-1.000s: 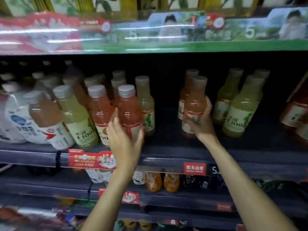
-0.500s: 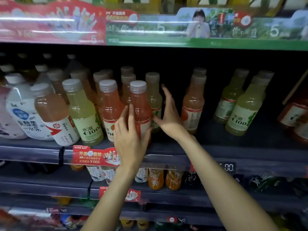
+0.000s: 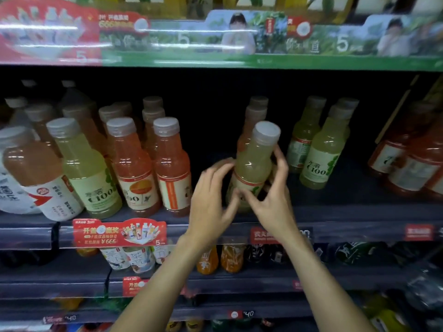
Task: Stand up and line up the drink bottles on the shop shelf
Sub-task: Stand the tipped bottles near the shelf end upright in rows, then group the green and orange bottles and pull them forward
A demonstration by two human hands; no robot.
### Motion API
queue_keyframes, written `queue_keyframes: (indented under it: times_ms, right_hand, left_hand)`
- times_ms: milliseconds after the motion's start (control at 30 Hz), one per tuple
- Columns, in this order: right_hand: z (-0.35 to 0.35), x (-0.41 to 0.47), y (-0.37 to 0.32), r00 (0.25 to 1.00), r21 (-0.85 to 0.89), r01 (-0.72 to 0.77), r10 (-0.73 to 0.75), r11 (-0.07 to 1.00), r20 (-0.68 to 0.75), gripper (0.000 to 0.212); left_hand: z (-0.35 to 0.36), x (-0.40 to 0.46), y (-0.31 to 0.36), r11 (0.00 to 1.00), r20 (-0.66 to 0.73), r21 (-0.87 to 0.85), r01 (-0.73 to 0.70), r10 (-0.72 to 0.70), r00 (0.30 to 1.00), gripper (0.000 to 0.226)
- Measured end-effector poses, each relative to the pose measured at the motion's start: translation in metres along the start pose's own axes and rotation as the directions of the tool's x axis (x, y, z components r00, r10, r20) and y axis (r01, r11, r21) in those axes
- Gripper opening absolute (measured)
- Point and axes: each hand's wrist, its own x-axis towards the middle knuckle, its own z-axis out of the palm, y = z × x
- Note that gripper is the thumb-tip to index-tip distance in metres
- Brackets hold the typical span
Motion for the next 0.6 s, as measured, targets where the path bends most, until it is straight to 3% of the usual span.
queue_keyframes:
  times_ms: [167, 233, 300, 433, 600]
  right_hand:
    - [-0.065, 0.002, 0.019, 0.992, -0.095, -0.053, 0.042, 0.994, -0.118, 0.095]
    - [-0.093, 0.002, 0.028, 0.982, -0.124, -0.094, 0.071, 0.988, -0.178, 0.095]
    - [-0.113, 0.003, 0.034, 0.966, -0.112, -0.132, 0.102, 0.985, -0.238, 0.094]
    - [-0.148, 0.009, 0.054, 0.930, -0.161, -0.217, 0.153, 0.963, -0.334, 0.096]
    - [-0.159, 0.030, 0.079, 0.928, -0.202, -0.267, 0.194, 0.942, -0.319, 0.097]
  left_hand:
    - [0.053, 0.024, 0.025, 0.983, 0.103, -0.179, 0.041, -0.022, 0.994, 0.044]
    - [0.074, 0.035, 0.043, 0.907, 0.283, -0.382, 0.176, -0.066, 0.957, 0.056]
    - [0.093, 0.044, 0.052, 0.804, 0.451, -0.476, 0.357, -0.126, 0.884, 0.074]
    - [0.131, 0.062, 0.056, 0.601, 0.605, -0.510, 0.615, -0.257, 0.753, 0.085]
    - [0.162, 0.063, 0.062, 0.534, 0.656, -0.493, 0.687, -0.291, 0.697, 0.075]
